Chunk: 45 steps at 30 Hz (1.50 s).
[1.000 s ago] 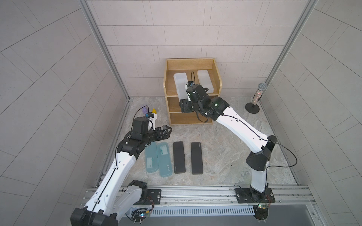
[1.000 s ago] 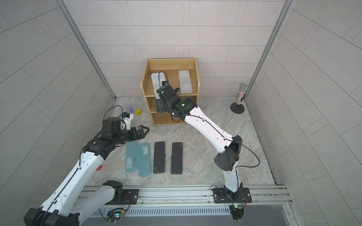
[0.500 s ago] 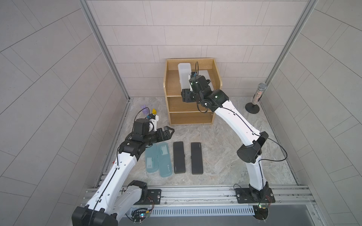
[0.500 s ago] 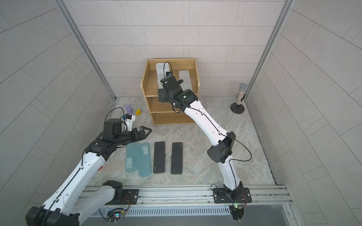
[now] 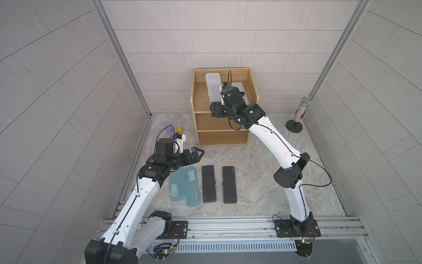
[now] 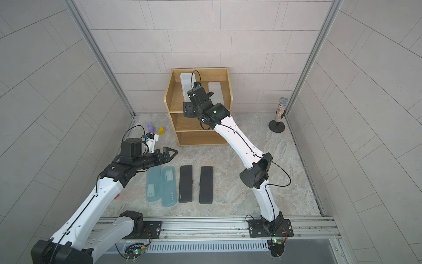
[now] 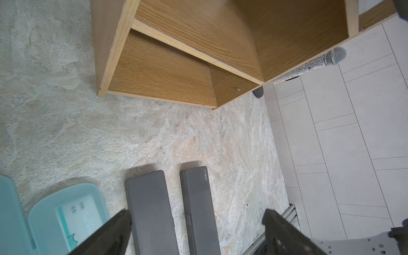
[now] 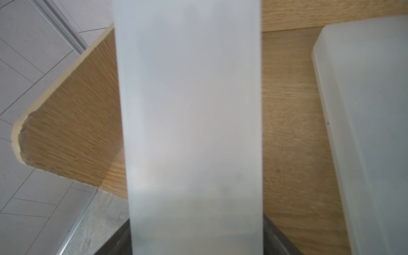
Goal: Place the pencil cases on the shelf according to color
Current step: Place the pencil case on the shelf.
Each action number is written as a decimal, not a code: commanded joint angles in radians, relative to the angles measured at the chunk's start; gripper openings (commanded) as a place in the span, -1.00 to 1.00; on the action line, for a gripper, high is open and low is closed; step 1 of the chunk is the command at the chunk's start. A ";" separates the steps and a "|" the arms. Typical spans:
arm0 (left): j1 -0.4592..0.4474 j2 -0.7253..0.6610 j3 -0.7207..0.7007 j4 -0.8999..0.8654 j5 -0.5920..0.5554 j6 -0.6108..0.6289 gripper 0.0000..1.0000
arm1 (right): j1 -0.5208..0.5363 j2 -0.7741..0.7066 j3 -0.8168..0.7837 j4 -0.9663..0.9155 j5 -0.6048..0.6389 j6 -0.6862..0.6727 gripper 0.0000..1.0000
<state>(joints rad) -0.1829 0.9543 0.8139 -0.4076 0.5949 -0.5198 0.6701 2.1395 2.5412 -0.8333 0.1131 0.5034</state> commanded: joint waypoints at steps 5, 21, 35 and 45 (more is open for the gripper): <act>0.015 -0.023 -0.005 0.014 -0.004 0.017 0.99 | -0.016 -0.001 0.015 0.052 0.014 -0.004 0.82; 0.019 0.007 0.005 -0.062 -0.092 0.061 0.99 | -0.008 -0.272 -0.284 0.187 -0.132 -0.087 0.85; 0.019 0.037 0.008 -0.077 -0.104 0.076 0.99 | 0.003 -0.380 -0.629 0.357 -0.159 -0.065 0.06; 0.018 0.031 0.010 -0.095 -0.149 0.090 0.98 | 0.014 -0.217 -0.435 0.312 -0.218 -0.047 0.03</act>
<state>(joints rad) -0.1703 0.9928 0.8139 -0.4782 0.4782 -0.4534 0.6724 1.9053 2.0502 -0.4919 -0.0803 0.4515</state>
